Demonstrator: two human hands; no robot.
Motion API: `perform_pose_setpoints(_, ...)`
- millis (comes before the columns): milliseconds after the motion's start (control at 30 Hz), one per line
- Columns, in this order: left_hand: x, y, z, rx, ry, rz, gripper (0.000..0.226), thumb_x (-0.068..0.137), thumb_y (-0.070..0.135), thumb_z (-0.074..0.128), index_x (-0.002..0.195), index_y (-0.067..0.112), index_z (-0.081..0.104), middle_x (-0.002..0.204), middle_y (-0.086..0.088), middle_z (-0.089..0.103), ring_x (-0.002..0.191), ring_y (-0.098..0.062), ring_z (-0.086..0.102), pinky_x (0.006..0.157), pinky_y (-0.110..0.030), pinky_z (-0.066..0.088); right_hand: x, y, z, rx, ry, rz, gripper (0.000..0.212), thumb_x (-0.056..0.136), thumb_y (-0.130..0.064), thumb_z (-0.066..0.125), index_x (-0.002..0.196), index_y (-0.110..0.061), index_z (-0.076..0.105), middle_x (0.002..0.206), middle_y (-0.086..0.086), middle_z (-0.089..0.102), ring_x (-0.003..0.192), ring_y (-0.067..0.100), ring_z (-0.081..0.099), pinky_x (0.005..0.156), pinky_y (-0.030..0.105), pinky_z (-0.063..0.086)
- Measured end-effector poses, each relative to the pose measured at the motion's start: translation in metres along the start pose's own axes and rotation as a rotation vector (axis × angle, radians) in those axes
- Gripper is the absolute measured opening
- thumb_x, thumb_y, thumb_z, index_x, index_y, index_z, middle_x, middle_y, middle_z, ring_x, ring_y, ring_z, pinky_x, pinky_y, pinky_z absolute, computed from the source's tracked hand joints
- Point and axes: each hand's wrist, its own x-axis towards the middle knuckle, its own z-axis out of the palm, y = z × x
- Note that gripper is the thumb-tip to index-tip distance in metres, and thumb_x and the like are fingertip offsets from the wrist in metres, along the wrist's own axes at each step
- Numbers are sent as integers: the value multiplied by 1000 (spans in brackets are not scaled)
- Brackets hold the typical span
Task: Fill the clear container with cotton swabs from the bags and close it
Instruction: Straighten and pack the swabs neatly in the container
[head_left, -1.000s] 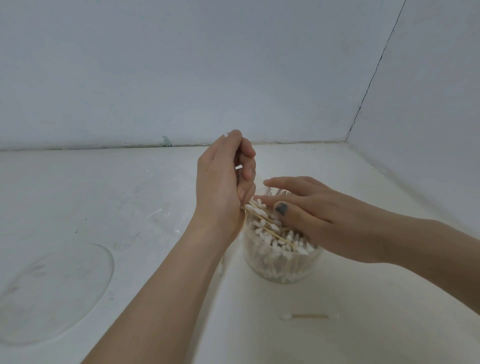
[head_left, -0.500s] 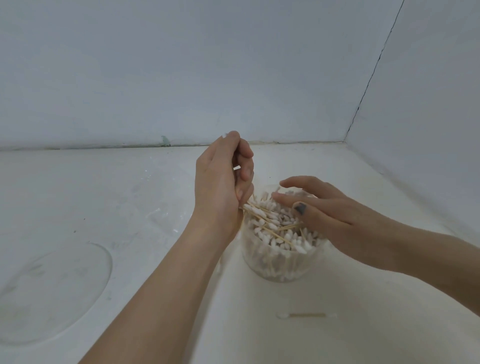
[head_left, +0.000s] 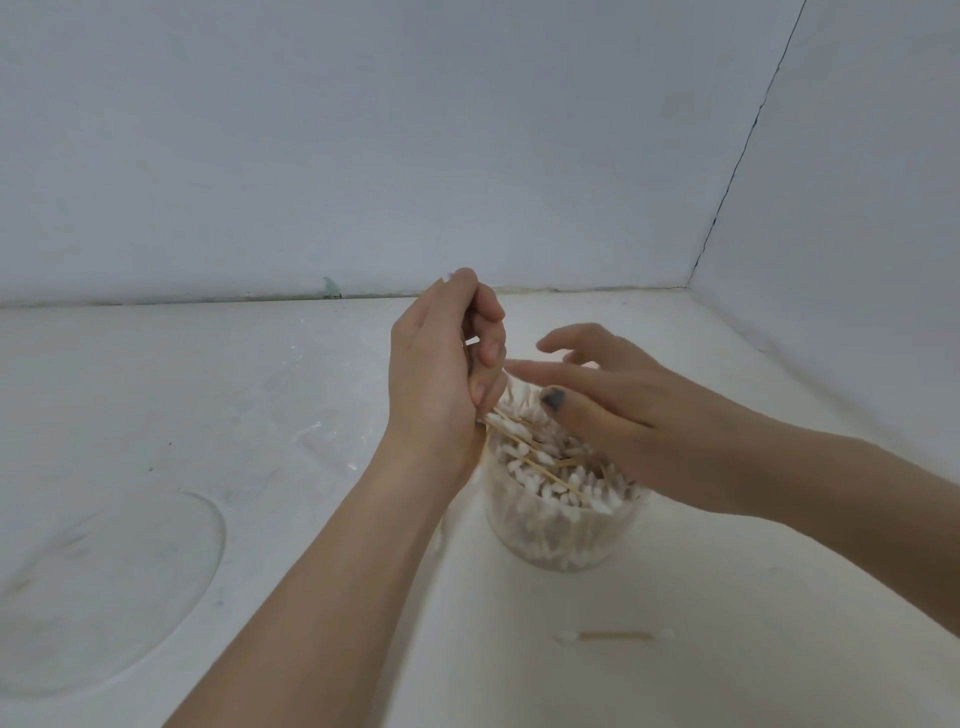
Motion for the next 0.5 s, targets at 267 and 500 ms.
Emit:
perform_pose_setpoints(267, 1, 0, -1, -2, -5, -9, 37, 105, 20, 43, 71, 11, 52, 53, -2, 40, 33, -10, 19, 33, -19, 17, 5, 0, 7, 68, 12, -31, 40, 104, -43, 28, 134, -46, 54, 134, -31, 48, 129, -9, 37, 112, 21, 28)
perform_pose_setpoints(500, 0, 0, -1, 14, 10, -14, 37, 104, 20, 44, 70, 13, 53, 54, -1, 40, 34, -11, 20, 33, -20, 18, 3, 4, 6, 189, 61, -2, 33, 104, -38, 38, 128, -42, 61, 129, -33, 53, 122, -18, 41, 98, 6, 31)
